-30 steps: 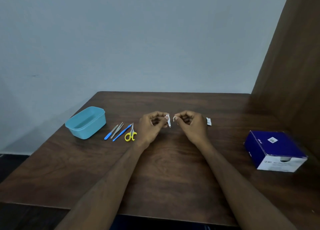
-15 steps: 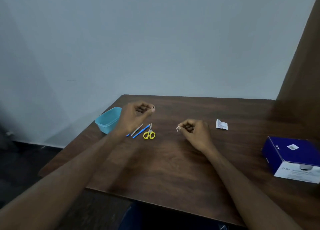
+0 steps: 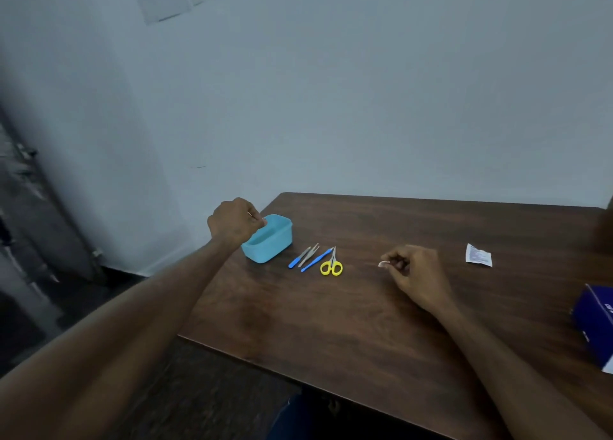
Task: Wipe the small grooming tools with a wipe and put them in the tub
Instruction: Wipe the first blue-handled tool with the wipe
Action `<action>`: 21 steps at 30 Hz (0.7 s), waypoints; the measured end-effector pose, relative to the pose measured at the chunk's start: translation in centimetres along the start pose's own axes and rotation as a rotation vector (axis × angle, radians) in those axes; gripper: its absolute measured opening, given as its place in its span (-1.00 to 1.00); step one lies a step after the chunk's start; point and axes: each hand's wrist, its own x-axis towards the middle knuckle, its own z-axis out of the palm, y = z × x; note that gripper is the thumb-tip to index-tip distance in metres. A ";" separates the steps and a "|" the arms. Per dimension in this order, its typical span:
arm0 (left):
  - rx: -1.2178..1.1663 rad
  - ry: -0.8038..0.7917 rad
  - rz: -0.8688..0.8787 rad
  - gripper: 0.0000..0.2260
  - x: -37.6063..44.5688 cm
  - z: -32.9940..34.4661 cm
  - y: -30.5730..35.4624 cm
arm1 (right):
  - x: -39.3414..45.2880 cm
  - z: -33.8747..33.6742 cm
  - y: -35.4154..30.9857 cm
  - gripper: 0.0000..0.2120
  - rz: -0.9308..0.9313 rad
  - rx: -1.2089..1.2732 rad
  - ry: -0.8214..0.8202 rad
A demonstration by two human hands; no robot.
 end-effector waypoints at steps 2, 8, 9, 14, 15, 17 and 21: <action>0.029 -0.036 -0.012 -0.80 0.0 0.6 0.3 | -0.1 -0.2 0.2 -0.88 0.002 0.008 -0.011; 0.176 -0.077 0.019 -0.74 -0.1 2.0 0.4 | -0.1 -0.2 0.9 -0.87 -0.013 0.022 -0.045; 0.190 -0.087 0.022 -0.73 -0.1 2.1 0.2 | -0.1 -0.2 0.9 -0.87 -0.014 0.024 -0.055; 0.175 -0.087 0.010 -0.66 -0.1 2.3 -0.3 | -0.1 -0.2 0.8 -0.85 -0.030 0.023 -0.071; 0.148 -0.069 0.018 -0.64 -0.1 2.2 -0.4 | -0.1 -0.2 0.8 -0.85 -0.034 0.018 -0.074; 0.076 -0.034 0.040 -0.56 -0.1 1.9 -0.9 | -0.1 -0.2 0.9 -0.84 -0.034 0.008 -0.080; 0.013 -0.133 0.008 -0.08 -0.4 2.2 -1.7 | -0.1 -0.4 0.9 -0.82 -0.022 0.005 -0.075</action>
